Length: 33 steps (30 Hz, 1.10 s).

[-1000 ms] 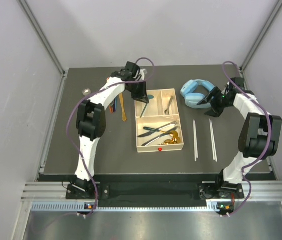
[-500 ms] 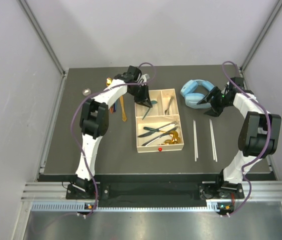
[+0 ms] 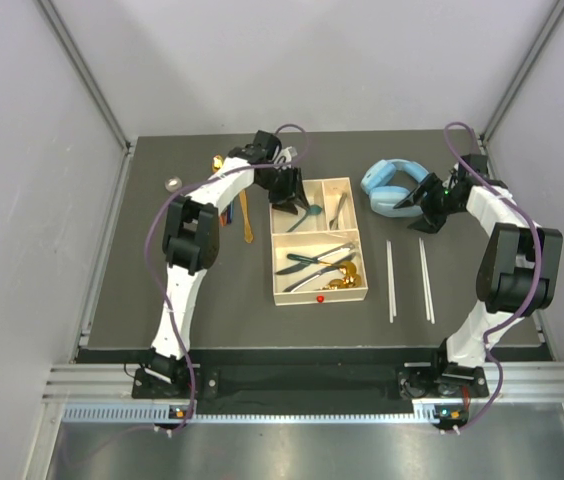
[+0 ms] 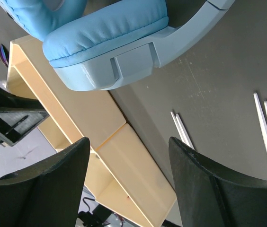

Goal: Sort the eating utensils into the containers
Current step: Place the spoon in the storage box.

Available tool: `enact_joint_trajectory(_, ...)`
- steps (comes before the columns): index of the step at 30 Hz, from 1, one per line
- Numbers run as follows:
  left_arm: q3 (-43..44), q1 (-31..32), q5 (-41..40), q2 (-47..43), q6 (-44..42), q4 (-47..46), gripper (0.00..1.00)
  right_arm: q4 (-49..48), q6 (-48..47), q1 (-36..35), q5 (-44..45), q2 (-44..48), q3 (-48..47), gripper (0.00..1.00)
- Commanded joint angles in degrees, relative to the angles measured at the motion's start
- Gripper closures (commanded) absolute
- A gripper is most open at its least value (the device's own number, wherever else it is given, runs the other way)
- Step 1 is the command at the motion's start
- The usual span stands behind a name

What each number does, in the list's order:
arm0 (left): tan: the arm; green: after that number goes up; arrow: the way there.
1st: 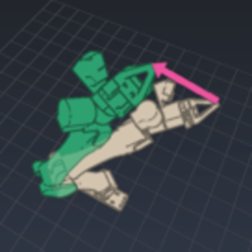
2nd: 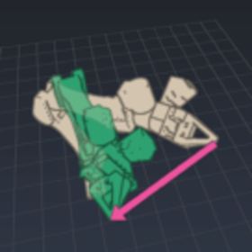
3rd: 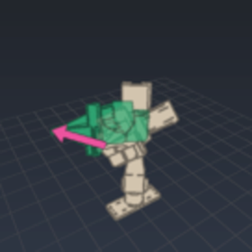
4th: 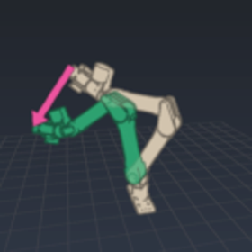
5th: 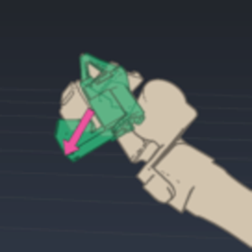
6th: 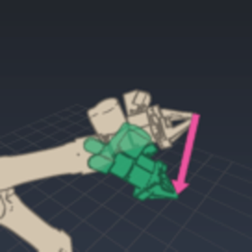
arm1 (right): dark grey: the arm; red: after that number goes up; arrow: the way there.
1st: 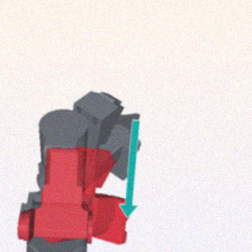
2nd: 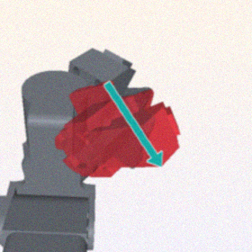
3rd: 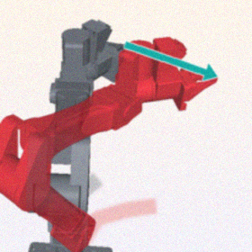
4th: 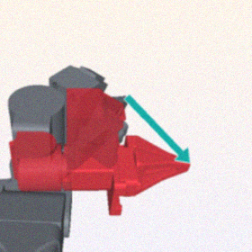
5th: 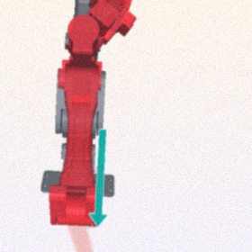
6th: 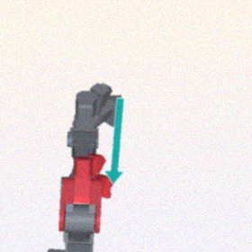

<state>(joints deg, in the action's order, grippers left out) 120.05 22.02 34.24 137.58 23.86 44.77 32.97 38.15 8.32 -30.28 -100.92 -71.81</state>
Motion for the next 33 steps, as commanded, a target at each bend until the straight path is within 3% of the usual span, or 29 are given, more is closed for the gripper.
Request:
enact_joint_trajectory(1,4.49,-0.22,-0.13,-2.31,-1.09,-0.74,0.48,-1.42,0.43,-0.05,-0.39,0.29,-2.63,0.32)
enact_joint_trajectory(9,7.21,-2.07,-3.74,-8.80,-2.50,-0.21,0.49,-0.89,-0.09,-0.23,-0.30,0.03,-3.77,0.32)
enact_joint_trajectory(12,6.87,-3.65,-11.63,-13.54,-2.59,-1.00,0.50,-0.37,-0.36,-0.23,0.05,0.20,-4.04,0.32)
enact_joint_trajectory(18,-6.57,-9.18,-24.74,-21.91,2.51,-9.18,0.53,0.16,-0.45,-0.23,0.40,0.29,-4.48,0.32)
enact_joint_trajectory(24,0.09,-11.12,-28.43,-13.06,-1.00,-1.45,0.56,0.87,-0.45,-0.23,0.40,0.20,-5.79,0.32)
enact_joint_trajectory(33,-0.26,-11.12,-32.12,-6.98,0.93,-3.91,0.60,1.57,-0.27,-0.23,1.10,0.38,-7.29,0.32)
